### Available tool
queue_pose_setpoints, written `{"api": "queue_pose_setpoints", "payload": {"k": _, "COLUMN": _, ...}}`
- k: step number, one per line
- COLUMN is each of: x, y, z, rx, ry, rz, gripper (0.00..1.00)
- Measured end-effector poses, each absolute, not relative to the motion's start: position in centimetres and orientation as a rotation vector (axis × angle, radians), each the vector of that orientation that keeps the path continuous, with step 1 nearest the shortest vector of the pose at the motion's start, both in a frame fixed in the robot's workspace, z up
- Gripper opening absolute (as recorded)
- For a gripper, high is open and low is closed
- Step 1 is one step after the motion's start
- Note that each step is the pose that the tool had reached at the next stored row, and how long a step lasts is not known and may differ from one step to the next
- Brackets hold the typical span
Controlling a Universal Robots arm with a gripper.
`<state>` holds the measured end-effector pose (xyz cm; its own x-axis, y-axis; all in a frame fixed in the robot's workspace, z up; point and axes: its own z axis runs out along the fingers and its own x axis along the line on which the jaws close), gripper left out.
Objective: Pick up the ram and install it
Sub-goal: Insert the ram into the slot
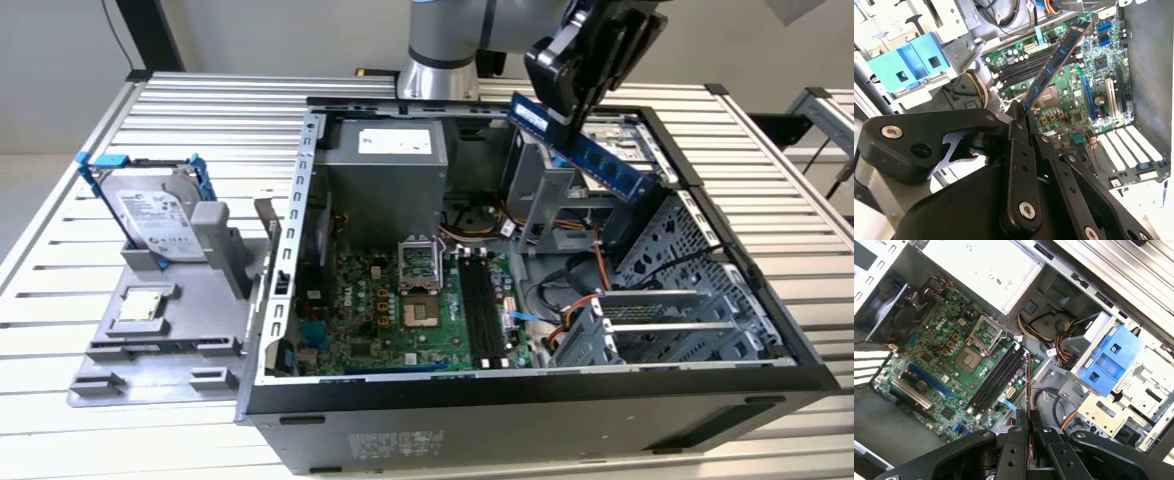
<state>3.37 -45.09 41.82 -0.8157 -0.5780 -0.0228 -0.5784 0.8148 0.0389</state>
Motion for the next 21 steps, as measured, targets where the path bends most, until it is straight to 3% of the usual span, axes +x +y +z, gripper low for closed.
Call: {"api": "queue_pose_setpoints", "payload": {"k": 21, "x": 3.37, "y": -45.14, "z": 41.82, "rx": -0.776, "ry": 3.031, "rz": 0.068, "gripper": 0.00}}
